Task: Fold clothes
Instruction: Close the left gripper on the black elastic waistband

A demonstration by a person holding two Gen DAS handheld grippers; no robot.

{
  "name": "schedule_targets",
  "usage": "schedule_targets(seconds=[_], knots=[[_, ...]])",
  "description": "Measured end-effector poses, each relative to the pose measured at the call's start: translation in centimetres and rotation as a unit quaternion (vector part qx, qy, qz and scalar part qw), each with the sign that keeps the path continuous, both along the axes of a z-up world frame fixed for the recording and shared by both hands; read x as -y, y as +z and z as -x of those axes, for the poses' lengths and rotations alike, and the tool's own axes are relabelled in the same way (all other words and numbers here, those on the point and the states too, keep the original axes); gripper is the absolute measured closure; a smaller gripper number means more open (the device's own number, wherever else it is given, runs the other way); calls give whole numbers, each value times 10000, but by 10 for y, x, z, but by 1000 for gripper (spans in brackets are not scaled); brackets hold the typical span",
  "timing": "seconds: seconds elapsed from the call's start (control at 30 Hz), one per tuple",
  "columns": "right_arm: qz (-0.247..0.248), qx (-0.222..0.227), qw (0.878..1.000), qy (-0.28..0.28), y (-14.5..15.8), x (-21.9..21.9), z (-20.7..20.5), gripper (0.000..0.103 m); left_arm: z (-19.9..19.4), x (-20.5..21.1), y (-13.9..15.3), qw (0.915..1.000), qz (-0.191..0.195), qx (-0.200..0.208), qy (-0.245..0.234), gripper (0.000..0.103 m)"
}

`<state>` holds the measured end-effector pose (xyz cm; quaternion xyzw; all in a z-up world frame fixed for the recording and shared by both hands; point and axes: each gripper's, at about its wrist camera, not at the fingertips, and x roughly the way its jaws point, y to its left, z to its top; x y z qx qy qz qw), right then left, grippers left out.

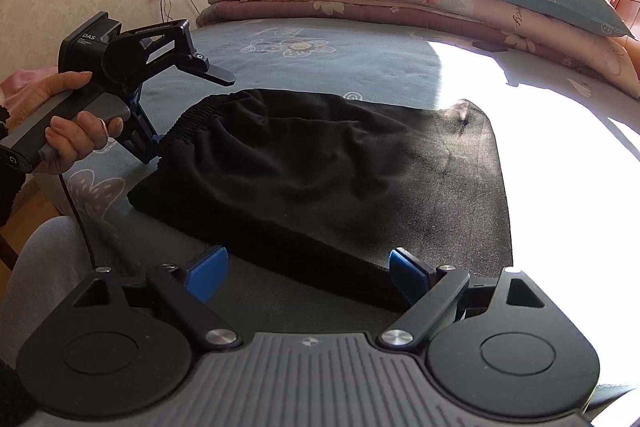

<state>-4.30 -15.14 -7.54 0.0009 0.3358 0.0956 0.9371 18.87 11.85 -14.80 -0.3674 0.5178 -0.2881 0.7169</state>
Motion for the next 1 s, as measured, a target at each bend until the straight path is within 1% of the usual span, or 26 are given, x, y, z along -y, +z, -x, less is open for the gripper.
schedule_targets(seconds=[0.13, 0.33, 0.43, 0.53, 0.67, 0.7, 0.77, 0.8, 0.93, 1.0], knots=[[-4, -39, 10000, -5, -1, 1, -1, 12, 5, -3, -2, 9999, 107, 37, -12, 1], [50, 20, 10000, -13, 1, -1, 0, 12, -30, 5, -4, 9995, 263, -93, 123, 1], [55, 66, 10000, -33, 3, -1, 2, 12, -41, 13, -4, 9997, 210, -81, 94, 1], [39, 89, 9999, -43, 5, 0, 2, 12, -33, 16, -2, 9999, 99, 33, -67, 1], [29, 100, 9999, -45, 5, 1, 2, 12, -3, 8, -3, 9993, 266, 51, -257, 1], [15, 100, 9999, -50, 5, 1, 2, 12, 5, 7, -2, 9991, 229, 114, -349, 1], [-19, 102, 9999, -64, 5, 2, 3, 12, 11, 12, 3, 9981, -45, 252, -562, 1], [-36, 102, 9999, -71, 5, 3, 3, 12, 9, 14, 5, 9977, -122, 252, -616, 1], [-105, 105, 9998, -98, 6, 5, 3, 12, -16, 19, 6, 9988, -30, -49, -481, 1], [-139, 106, 9998, -111, 6, 6, 3, 12, -25, 25, 6, 9988, -62, -114, -478, 1]])
